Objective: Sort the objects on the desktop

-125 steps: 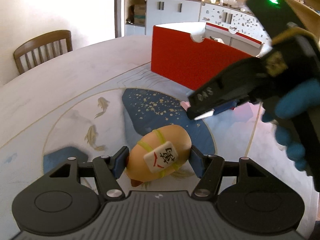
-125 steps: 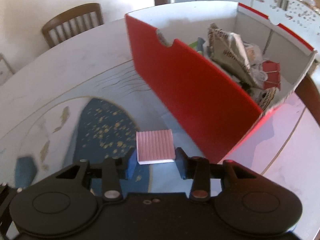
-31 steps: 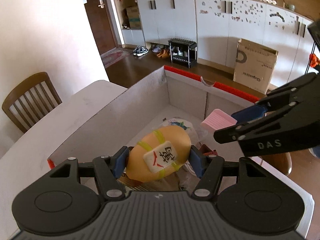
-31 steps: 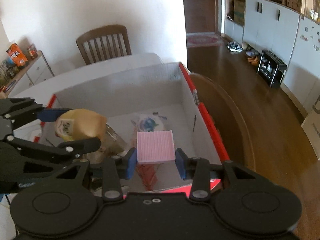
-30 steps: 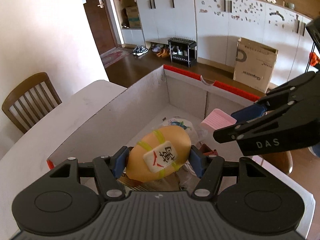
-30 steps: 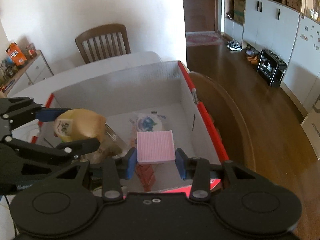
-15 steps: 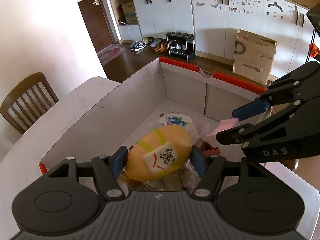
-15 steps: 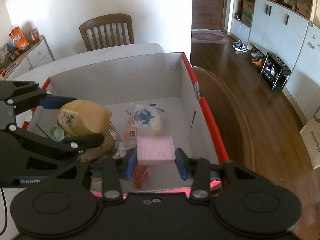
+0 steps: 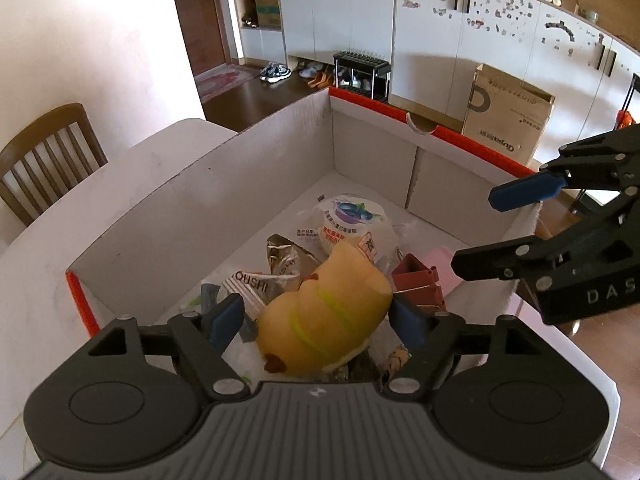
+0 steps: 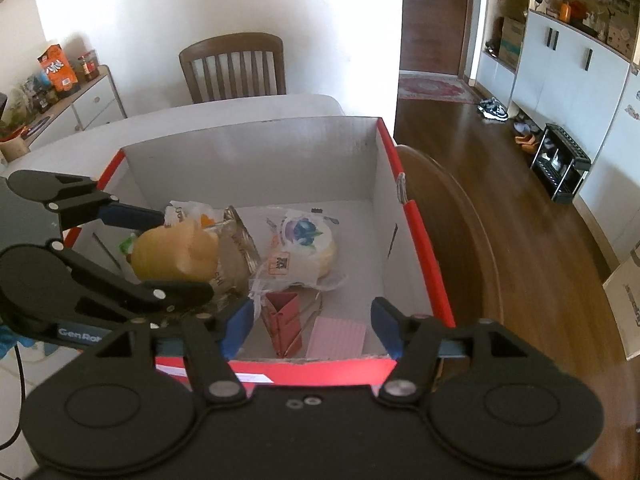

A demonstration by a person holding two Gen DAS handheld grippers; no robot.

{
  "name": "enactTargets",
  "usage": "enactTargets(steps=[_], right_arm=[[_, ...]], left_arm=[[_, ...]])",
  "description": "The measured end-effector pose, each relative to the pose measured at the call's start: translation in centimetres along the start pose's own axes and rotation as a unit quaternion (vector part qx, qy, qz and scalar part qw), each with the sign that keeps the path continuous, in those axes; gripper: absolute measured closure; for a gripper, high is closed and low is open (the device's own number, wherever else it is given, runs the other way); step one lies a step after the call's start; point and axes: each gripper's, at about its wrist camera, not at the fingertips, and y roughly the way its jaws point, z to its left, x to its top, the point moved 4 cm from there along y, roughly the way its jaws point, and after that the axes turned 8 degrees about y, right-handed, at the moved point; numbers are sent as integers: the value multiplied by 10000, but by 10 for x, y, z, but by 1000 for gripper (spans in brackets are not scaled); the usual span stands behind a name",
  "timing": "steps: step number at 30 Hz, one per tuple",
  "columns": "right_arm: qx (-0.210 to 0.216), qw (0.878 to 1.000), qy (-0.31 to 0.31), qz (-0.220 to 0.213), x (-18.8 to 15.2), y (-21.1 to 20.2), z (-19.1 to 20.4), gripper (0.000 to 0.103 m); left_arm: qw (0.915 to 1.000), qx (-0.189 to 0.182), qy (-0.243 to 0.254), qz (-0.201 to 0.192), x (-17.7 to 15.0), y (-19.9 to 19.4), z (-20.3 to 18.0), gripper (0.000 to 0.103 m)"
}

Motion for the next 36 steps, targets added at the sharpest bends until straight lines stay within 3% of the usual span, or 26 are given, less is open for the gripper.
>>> enactTargets(steps=[11,24,36], right_arm=[[196,9996,133,-153,-2,-22,3,33],[534,9972,-32,-529,-4,-59,37,26],[605,9946,-15,-839,-12,-86,62,20]], left_arm=[[9989,-55,-318,-334,-9,-37,9,20],[9960,-76,-638,-628,-23,-81,17,20],[9920,133,-862,-915,-43,-126,19,20]])
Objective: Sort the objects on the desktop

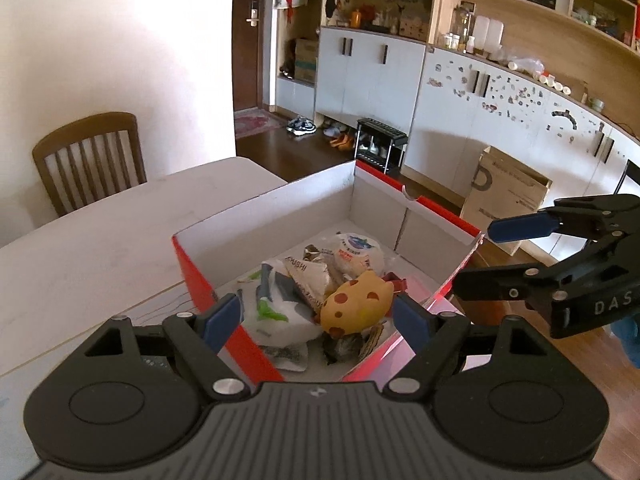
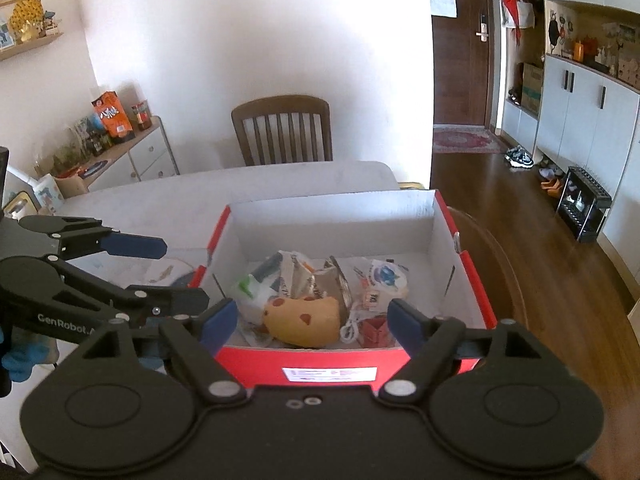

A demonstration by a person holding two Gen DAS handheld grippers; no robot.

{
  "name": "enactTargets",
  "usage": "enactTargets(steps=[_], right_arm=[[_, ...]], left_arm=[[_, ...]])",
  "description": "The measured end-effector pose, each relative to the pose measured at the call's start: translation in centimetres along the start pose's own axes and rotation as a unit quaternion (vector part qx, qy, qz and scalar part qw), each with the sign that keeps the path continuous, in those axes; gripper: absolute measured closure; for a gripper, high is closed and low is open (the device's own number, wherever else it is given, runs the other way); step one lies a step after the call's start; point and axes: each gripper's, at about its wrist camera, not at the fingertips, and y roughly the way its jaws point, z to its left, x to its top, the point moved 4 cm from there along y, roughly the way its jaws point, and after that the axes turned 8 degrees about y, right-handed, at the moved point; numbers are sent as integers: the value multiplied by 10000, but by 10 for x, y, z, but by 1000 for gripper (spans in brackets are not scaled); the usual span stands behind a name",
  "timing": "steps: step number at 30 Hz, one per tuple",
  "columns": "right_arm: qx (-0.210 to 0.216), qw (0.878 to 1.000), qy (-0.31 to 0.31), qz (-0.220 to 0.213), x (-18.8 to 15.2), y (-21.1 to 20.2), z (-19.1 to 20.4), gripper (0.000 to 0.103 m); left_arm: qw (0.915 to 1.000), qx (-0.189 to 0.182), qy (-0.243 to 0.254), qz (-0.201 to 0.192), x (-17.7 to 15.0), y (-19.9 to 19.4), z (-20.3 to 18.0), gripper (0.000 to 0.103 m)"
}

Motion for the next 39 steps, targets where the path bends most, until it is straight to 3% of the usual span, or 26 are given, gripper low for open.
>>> enactTargets(steps=[10,15,39], right_arm=[[11,9994,-158,-306,-14,-18,27,10],[-19,9991,-72,-412,-20,-24,33,6],[-238,9984,282,-420,-40,-40,35,4]], left_arm=[[9999,-110,-63,-61,-14,-25,1,20],[9999,-73,-78,-103,-21,-33,1,2],[9998,-119,-125,-127,-40,-45,-3,0]])
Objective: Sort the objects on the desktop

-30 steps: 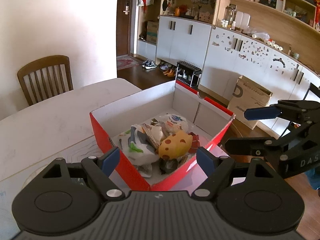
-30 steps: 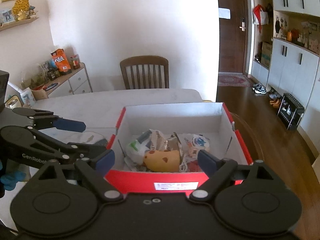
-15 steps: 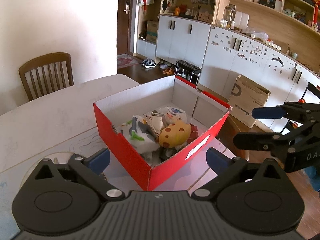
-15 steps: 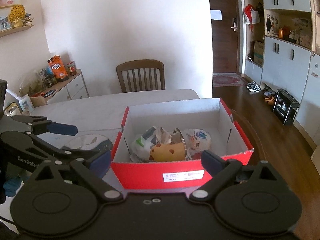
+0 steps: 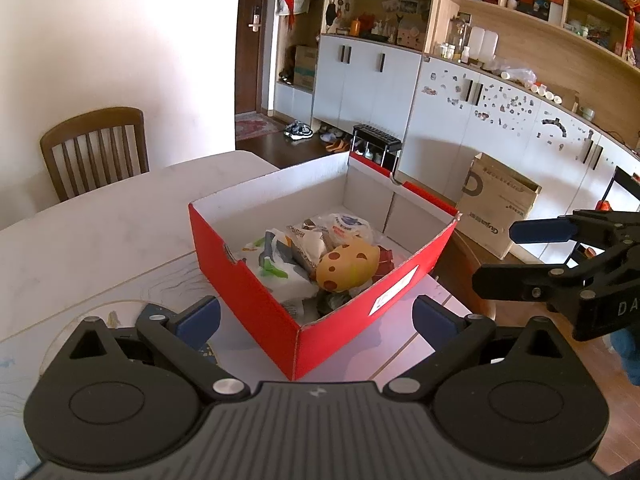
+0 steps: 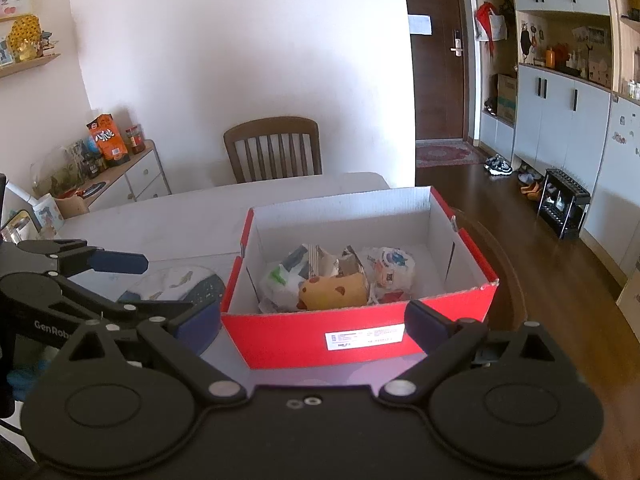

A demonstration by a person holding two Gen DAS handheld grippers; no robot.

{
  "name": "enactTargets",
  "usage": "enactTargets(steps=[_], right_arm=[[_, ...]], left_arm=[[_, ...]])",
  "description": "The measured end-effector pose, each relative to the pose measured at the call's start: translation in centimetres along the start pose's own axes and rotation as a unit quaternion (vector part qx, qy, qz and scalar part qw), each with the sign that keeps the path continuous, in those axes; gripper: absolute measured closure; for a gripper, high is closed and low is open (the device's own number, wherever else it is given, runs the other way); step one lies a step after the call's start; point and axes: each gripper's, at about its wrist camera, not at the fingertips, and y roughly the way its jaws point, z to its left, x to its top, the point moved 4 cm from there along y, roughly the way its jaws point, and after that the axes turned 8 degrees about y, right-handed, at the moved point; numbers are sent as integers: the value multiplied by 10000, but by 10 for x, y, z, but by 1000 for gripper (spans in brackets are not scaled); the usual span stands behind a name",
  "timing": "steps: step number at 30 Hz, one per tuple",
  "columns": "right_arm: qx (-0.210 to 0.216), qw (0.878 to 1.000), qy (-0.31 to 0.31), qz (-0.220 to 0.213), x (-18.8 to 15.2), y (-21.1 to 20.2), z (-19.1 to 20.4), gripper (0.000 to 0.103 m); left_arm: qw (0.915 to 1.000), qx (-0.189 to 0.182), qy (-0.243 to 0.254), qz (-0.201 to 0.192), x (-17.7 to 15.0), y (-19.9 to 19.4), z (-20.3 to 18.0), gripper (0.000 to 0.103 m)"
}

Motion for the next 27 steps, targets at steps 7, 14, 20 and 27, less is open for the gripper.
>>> enactTargets(steps=[7,14,20,27], right_arm=[[-8,9999,95,35,-4,4,-5,4],[2,9998,146,105,-7,8,-9,3],[39,9998,155,146,-7,10,-12,3],[90,9997,146,195,-5,12,-19,3]], left_arm=[[9999,58,-69,101,-1,8,0,0],[9998,44,-31,194,-3,16,-5,0],[9996,47,-47,267,-5,23,-8,0],[9995,109,-113,264,-2,26,-12,0]])
